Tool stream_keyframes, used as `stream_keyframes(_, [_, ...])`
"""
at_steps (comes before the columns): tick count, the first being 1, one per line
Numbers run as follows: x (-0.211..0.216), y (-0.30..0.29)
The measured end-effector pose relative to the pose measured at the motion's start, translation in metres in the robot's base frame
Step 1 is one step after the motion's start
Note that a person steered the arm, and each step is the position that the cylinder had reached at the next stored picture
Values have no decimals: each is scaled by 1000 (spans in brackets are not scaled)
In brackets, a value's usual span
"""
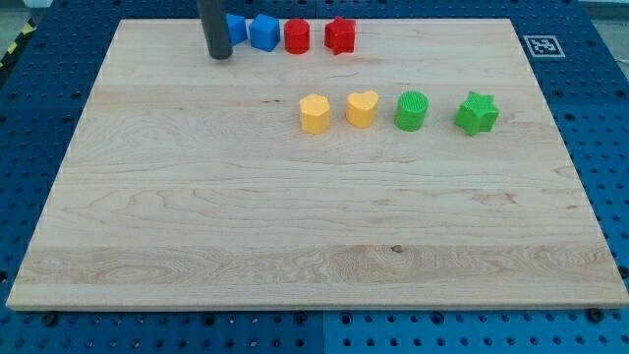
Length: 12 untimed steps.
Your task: Slide the blue triangle closer to the blue cube
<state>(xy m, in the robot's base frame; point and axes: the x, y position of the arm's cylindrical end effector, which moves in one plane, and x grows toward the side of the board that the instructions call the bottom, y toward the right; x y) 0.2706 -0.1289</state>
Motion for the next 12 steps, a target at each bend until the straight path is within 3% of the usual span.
stream_keyframes(2, [1, 61])
stream_keyframes(4, [2, 64])
stream_keyframes(6, [43, 64])
stream_keyframes(8, [53, 62])
stream_keyframes(9, [40, 26])
stream_keyframes(11, [-49, -64])
stream_keyframes(12, [-80, -68])
